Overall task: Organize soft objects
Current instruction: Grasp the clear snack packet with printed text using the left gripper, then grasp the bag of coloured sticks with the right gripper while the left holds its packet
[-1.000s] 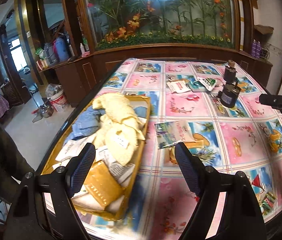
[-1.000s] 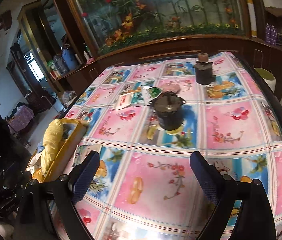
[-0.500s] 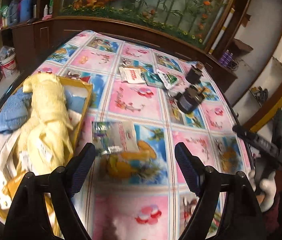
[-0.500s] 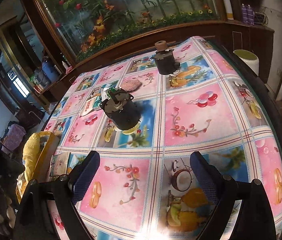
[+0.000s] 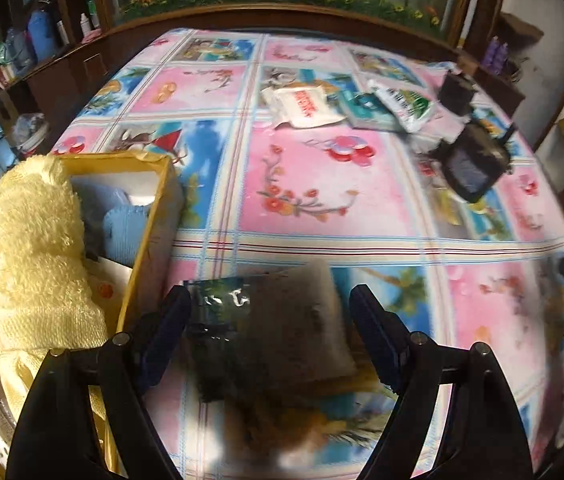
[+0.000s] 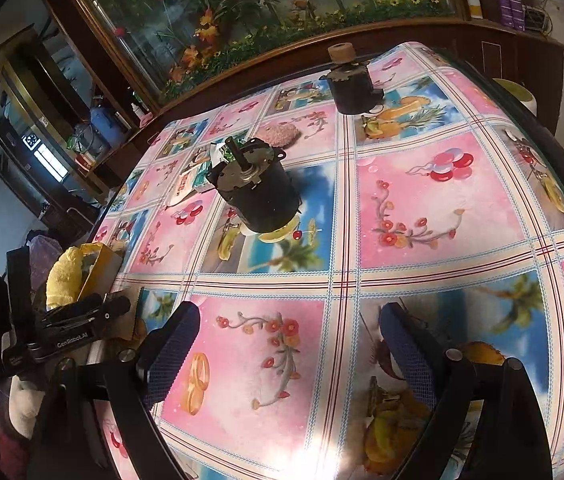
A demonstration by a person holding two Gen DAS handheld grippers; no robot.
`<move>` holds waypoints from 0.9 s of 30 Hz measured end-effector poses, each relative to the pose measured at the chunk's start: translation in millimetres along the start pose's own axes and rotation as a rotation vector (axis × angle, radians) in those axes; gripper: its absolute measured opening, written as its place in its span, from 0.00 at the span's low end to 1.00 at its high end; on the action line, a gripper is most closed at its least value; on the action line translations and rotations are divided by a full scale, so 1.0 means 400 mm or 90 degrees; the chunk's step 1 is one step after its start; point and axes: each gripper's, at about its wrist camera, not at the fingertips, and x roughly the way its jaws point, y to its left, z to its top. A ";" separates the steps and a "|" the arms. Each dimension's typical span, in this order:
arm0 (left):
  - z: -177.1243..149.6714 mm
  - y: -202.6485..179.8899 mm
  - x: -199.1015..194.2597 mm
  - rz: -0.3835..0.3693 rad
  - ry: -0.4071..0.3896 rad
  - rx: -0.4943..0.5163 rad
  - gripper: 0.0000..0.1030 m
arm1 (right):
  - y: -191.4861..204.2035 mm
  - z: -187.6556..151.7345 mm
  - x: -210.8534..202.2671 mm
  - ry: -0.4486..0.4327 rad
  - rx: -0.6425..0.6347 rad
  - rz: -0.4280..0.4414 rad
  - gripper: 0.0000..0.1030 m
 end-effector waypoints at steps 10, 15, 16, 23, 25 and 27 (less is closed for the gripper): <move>-0.028 -0.025 -0.153 -0.269 -0.005 0.001 0.84 | -0.017 -0.024 0.013 -0.005 0.016 0.007 0.91; 0.036 0.004 -0.088 -0.212 0.014 0.027 0.84 | -0.032 -0.037 0.040 -0.006 0.037 0.019 0.91; 0.045 0.009 -0.055 -0.203 0.028 0.024 0.84 | -0.032 -0.039 0.043 -0.007 0.035 0.017 0.91; -0.025 -0.049 0.005 -0.126 0.039 0.083 0.84 | -0.028 -0.039 0.043 -0.014 0.023 0.009 0.91; -0.044 -0.052 0.014 -0.129 0.047 0.085 0.84 | -0.027 -0.040 0.045 -0.013 0.019 0.007 0.91; -0.054 -0.056 0.006 -0.119 0.025 0.095 0.85 | -0.024 -0.041 0.046 -0.013 0.016 0.005 0.91</move>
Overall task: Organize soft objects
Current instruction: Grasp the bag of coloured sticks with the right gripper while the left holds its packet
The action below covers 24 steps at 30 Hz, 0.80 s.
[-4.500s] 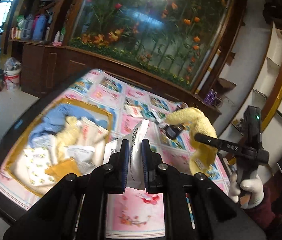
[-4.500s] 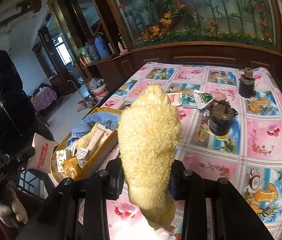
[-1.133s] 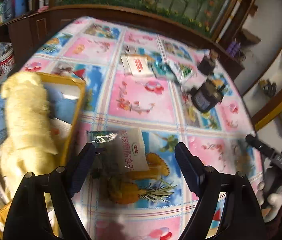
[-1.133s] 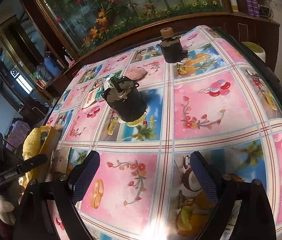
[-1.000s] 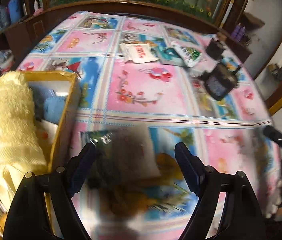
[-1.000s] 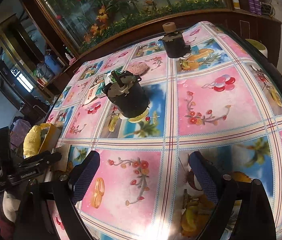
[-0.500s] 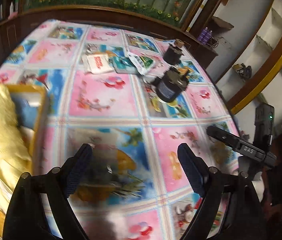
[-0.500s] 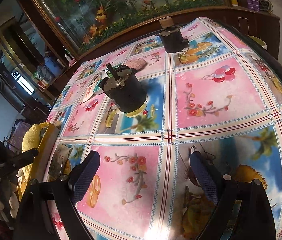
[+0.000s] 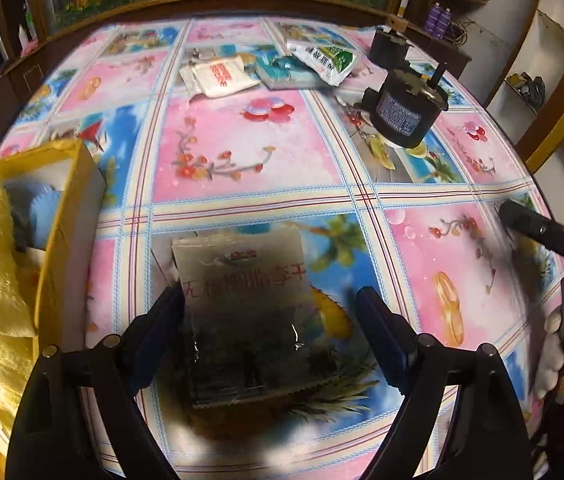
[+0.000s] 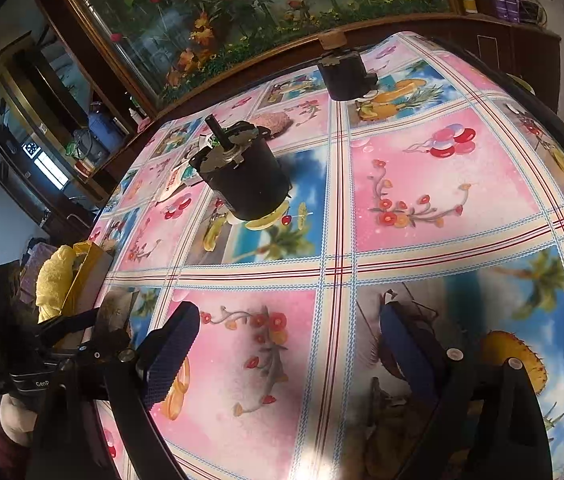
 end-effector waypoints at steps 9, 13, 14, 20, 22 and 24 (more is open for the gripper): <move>-0.021 -0.011 0.008 0.016 -0.050 -0.007 1.00 | 0.010 -0.004 0.003 0.001 -0.013 -0.010 0.92; -0.021 -0.026 0.015 0.049 -0.051 0.003 1.00 | 0.014 -0.006 -0.004 0.018 -0.013 0.010 0.92; -0.020 -0.026 0.015 0.050 -0.052 0.003 1.00 | 0.013 -0.008 -0.013 0.024 -0.009 0.022 0.92; -0.021 -0.027 0.016 0.050 -0.053 0.005 1.00 | 0.059 -0.101 -0.104 0.112 -0.100 0.074 0.92; -0.022 -0.029 0.017 0.054 -0.053 0.006 1.00 | 0.084 -0.160 -0.140 0.145 -0.161 0.063 0.92; -0.022 -0.029 0.018 0.054 -0.053 0.006 1.00 | 0.097 -0.213 -0.170 0.171 -0.195 0.058 0.92</move>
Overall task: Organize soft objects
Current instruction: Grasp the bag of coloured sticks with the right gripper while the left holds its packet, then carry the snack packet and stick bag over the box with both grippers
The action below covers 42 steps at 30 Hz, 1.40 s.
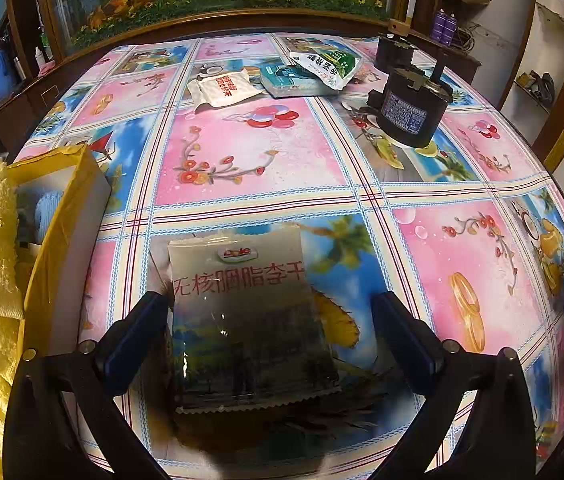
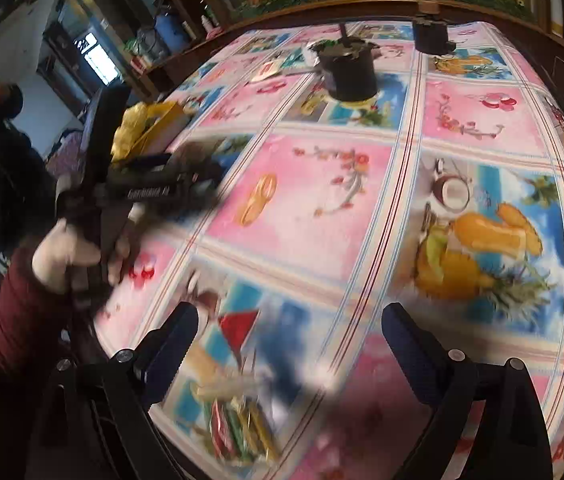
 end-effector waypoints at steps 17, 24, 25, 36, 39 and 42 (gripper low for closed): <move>-0.001 -0.009 -0.021 -0.007 -0.030 0.013 0.64 | 0.181 -0.166 0.015 0.034 -0.176 -0.131 0.44; -0.011 -0.005 -0.044 -0.048 -0.040 -0.010 0.52 | 0.167 -0.152 0.009 0.030 -0.136 -0.104 0.19; -0.012 -0.001 -0.049 -0.051 -0.041 -0.016 0.52 | 0.160 -0.149 0.005 0.028 -0.122 -0.094 0.19; -0.035 0.002 -0.189 -0.072 -0.103 -0.046 0.52 | 0.149 -0.103 -0.050 -0.018 -0.072 -0.052 0.18; -0.047 0.012 -0.237 -0.077 -0.120 -0.061 0.52 | 0.166 -0.075 -0.060 -0.034 -0.078 -0.042 0.18; -0.062 0.034 -0.295 -0.084 -0.146 -0.084 0.52 | 0.196 -0.049 -0.070 -0.051 -0.091 -0.029 0.18</move>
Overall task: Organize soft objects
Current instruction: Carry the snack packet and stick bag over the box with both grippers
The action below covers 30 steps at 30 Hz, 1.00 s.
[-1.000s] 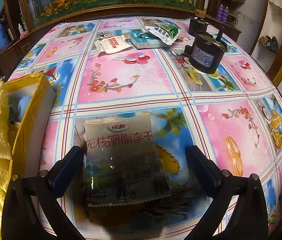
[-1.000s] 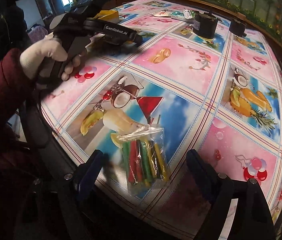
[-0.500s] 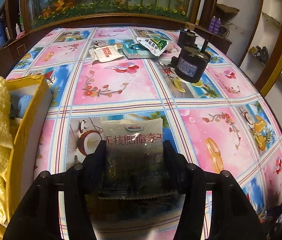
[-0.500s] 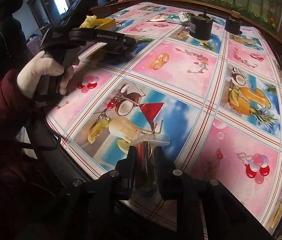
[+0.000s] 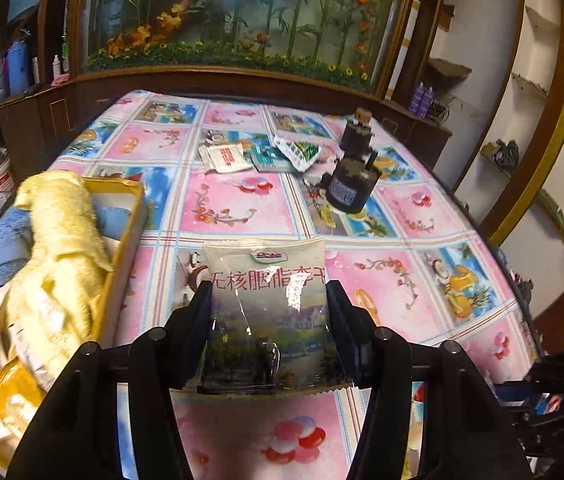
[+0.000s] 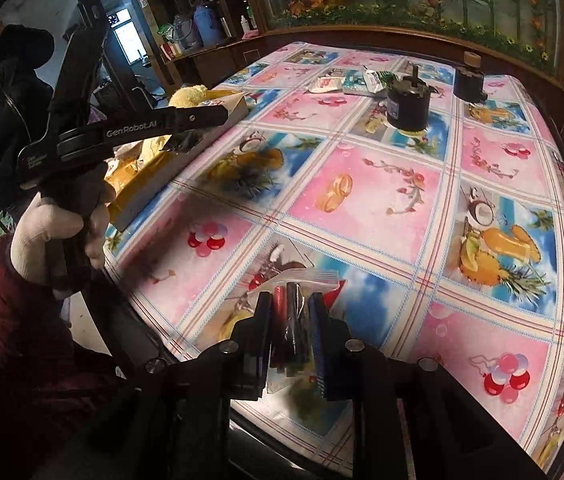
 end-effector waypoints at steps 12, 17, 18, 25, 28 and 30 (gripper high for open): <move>-0.029 0.175 -0.215 0.066 -0.082 -0.093 0.53 | 0.131 0.133 0.000 -0.056 -0.073 0.045 0.18; -0.057 0.263 -0.242 0.115 -0.090 -0.136 0.53 | 0.185 0.213 0.037 -0.059 -0.083 0.081 0.18; -0.063 0.278 -0.243 0.122 -0.090 -0.145 0.53 | 0.199 0.227 0.047 -0.059 -0.086 0.088 0.18; -0.099 0.348 -0.222 0.152 -0.079 -0.180 0.53 | 0.322 0.338 0.145 -0.043 -0.119 0.127 0.19; -0.110 0.373 -0.209 0.158 -0.072 -0.185 0.53 | 0.371 0.375 0.190 -0.032 -0.127 0.142 0.19; -0.119 0.389 -0.202 0.165 -0.067 -0.189 0.53 | 0.395 0.393 0.219 -0.024 -0.132 0.148 0.19</move>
